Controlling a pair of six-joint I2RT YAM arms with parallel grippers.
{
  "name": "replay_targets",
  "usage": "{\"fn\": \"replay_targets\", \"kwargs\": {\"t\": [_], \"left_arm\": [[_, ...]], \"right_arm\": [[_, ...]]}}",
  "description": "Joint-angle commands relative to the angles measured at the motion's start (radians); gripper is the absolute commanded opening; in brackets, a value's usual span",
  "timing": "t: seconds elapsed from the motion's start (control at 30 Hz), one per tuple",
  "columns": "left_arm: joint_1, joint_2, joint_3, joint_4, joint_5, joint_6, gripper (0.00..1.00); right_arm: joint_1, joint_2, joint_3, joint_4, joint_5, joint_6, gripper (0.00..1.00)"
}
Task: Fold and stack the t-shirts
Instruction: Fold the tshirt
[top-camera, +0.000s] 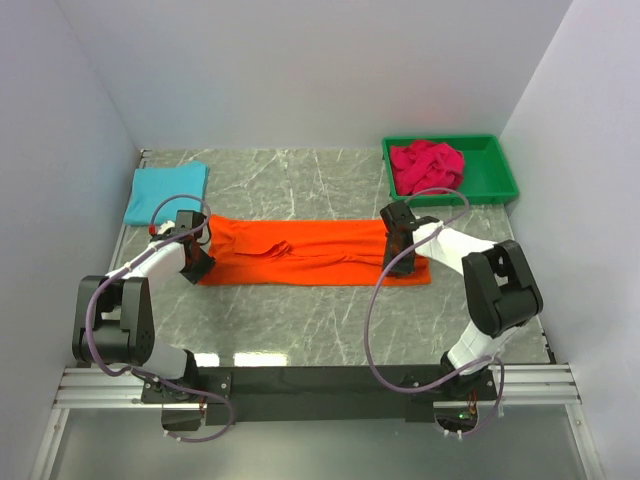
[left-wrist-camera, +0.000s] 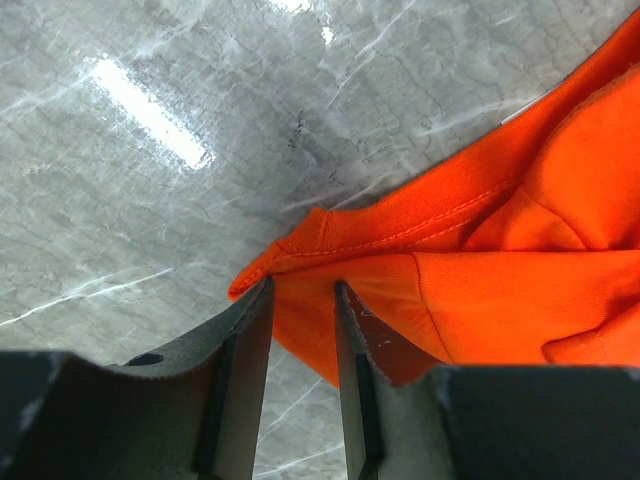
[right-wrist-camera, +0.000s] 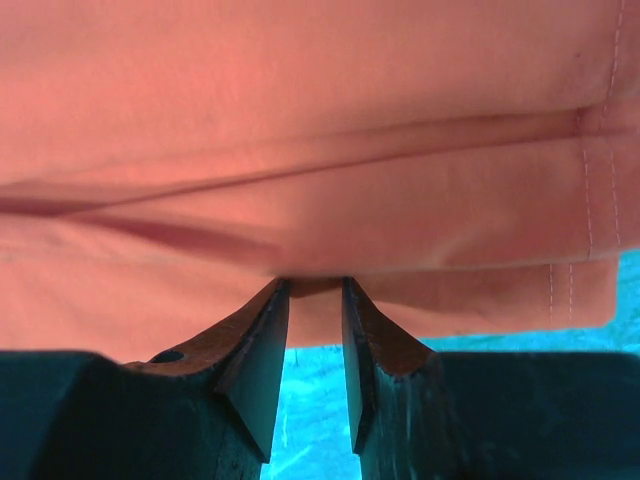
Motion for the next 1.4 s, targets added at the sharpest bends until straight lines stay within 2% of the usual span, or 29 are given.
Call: {"fn": "replay_targets", "kwargs": {"t": [0.0,0.27,0.4,0.6,0.73,0.97,1.1,1.37], "left_arm": [[0.006,-0.025,-0.005,-0.011,-0.004,0.006,0.37],[0.006,-0.024,-0.007,-0.013,-0.009,0.009,0.36],[0.006,-0.016,-0.004,-0.017,-0.006,0.01,0.36],[0.006,-0.022,-0.002,-0.02,-0.014,0.013,0.36],[0.006,-0.017,-0.002,-0.023,-0.01,0.015,0.36],[0.006,-0.028,0.004,-0.031,-0.021,0.02,0.36],[0.006,-0.022,0.004,-0.033,-0.017,0.018,0.36],[0.006,-0.019,0.007,-0.046,-0.038,0.024,0.36]], "right_arm": [[-0.017,0.02,0.012,0.057,0.054,0.029,0.35],[-0.135,0.09,0.134,0.049,0.109,0.023,0.35],[-0.233,0.118,0.184,0.08,0.057,0.032,0.36],[-0.33,0.122,0.245,0.039,-0.003,0.018,0.37],[-0.353,0.112,0.193,0.04,-0.033,0.021,0.37],[-0.351,-0.092,0.04,0.143,-0.13,0.064,0.36],[-0.355,-0.14,-0.029,0.177,-0.122,0.101,0.37],[-0.394,-0.048,-0.106,0.209,-0.196,0.141,0.37]]}}
